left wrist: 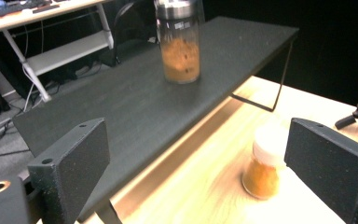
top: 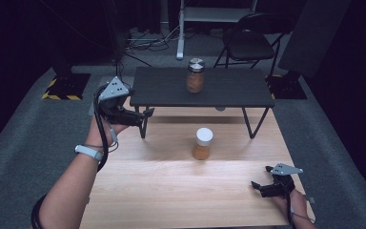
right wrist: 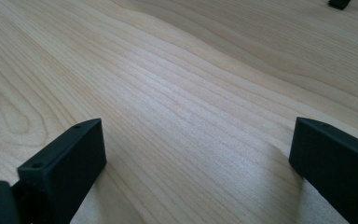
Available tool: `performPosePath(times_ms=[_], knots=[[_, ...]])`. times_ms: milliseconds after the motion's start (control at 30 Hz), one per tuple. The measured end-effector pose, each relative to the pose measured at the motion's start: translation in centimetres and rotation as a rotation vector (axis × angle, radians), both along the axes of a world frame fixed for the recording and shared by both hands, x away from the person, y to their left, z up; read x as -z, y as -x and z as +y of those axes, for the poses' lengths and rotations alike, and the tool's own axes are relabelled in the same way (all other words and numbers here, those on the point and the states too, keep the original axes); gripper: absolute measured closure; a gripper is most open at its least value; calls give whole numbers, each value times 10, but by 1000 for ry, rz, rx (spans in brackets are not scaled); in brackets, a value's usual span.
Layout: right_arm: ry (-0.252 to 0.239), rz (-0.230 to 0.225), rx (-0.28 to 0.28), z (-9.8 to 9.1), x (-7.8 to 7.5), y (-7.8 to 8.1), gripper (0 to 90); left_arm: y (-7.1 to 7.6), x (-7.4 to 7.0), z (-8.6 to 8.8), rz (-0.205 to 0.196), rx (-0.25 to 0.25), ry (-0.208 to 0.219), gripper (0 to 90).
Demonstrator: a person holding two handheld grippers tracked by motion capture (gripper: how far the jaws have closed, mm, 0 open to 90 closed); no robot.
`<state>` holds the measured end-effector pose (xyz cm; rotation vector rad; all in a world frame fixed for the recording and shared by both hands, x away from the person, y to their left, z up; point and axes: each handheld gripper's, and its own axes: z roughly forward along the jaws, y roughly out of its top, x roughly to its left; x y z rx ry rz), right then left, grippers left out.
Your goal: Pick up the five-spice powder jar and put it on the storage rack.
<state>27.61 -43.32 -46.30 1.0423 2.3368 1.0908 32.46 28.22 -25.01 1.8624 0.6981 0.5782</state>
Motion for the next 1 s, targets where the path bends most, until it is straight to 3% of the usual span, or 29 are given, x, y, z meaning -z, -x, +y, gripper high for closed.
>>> performPosePath(times_ms=[267, 533, 1000], knots=[[0, 1, -1, 0, 0, 0, 31, 10, 62, -1, 95, -10, 10, 63], [0, 0, 0, 0, 0, 0, 31, 21, 123, -4, 156, -12, 42, 51], [0, 0, 1, 0, 0, 0, 31, 35, 190, -10, 290, -11, 38, 49]])
